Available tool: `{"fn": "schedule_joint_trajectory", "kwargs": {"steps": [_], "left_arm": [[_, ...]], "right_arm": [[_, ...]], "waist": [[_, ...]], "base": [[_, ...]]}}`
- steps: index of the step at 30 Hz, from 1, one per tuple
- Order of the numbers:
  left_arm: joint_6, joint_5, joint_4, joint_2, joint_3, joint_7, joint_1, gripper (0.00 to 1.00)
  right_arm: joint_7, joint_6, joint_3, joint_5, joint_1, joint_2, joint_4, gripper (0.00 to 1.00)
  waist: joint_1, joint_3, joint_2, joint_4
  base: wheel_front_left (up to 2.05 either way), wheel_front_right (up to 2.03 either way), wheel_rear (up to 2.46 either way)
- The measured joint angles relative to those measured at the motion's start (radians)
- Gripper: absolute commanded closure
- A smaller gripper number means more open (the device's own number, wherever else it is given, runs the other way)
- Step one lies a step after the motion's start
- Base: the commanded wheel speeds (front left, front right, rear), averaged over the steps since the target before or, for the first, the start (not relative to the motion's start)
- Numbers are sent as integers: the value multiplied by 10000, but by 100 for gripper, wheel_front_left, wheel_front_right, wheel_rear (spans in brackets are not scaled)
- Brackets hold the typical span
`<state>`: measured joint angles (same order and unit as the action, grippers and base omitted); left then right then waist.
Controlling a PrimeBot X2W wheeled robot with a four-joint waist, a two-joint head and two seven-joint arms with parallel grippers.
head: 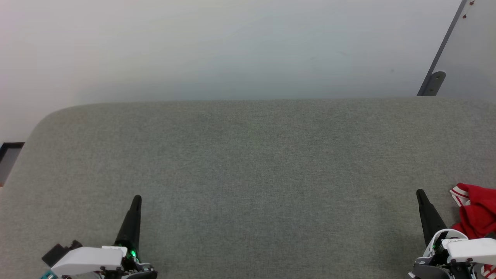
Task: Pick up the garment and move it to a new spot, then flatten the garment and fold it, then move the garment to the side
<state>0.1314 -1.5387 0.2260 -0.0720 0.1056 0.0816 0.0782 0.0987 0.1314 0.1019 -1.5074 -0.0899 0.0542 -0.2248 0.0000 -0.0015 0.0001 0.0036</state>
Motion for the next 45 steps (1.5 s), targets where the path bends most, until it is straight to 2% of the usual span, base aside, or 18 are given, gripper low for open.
{"fn": "schedule_joint_trajectory", "kwargs": {"steps": [16,45], "left_arm": [[0,-780,199,178,13,293,262,100],[0,-780,201,194,33,299,267,100]], "right_arm": [[117,0,77,-1068,-105,-4,-213,100],[119,0,96,-1068,-176,-8,-213,100]], "waist": [[0,46,0,-36],[0,46,0,-36]], "base": [[0,0,0],[0,0,0]]}}
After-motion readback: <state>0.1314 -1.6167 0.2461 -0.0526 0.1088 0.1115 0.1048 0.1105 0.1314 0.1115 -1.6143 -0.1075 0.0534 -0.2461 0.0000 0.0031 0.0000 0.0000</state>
